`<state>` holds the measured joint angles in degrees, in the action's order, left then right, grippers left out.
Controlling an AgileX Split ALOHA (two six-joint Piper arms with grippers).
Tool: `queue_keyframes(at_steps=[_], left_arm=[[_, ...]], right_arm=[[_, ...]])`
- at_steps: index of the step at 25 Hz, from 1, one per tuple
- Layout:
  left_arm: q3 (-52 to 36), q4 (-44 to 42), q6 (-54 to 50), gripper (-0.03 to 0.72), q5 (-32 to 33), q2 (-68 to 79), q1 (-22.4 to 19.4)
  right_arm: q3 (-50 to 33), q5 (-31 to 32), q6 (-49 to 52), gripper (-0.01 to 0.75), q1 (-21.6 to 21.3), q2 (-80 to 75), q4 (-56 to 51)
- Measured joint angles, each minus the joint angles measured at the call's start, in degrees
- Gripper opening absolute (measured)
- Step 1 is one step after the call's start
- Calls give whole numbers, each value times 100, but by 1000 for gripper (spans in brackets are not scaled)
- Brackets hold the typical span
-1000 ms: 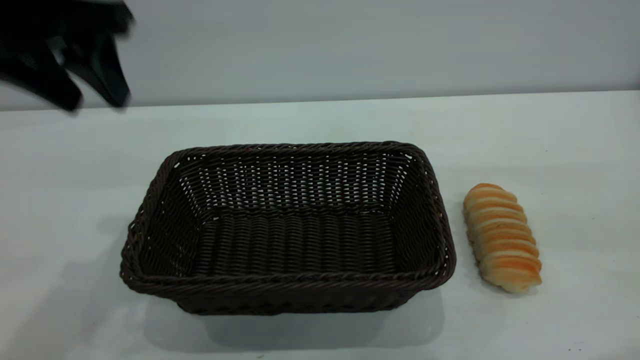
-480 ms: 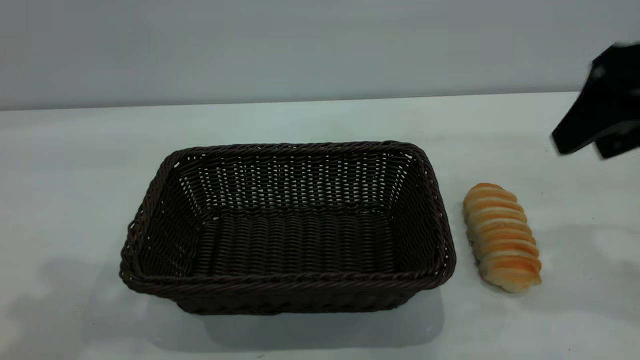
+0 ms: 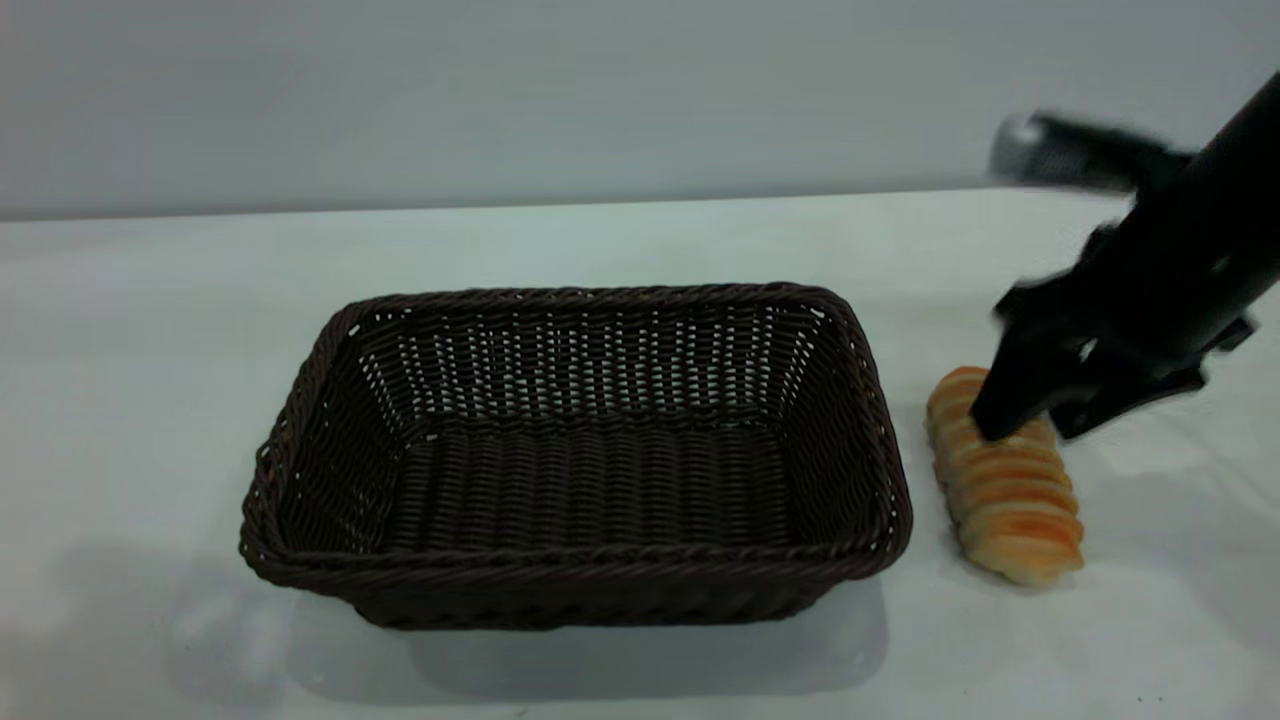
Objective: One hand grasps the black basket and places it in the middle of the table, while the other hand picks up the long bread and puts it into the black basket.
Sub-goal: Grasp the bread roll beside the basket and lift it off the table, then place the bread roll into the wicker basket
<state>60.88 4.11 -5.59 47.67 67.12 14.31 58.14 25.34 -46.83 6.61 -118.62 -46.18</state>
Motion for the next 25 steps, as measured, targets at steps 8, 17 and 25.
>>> queue_keyframes(at_steps=[8, 17, 25], left_arm=[[0, -100, 0, 529, 418, 0, 0], [0, -292, 0, 529, 450, 0, 0], [0, -411, 7, 529, 391, 0, 0]], right_arm=[[112, -485, -14, 323, 141, -635, 17], [92, -392, 301, 44, -129, 530, 565], [87, 174, 304, 45, 797, 1625, 192]])
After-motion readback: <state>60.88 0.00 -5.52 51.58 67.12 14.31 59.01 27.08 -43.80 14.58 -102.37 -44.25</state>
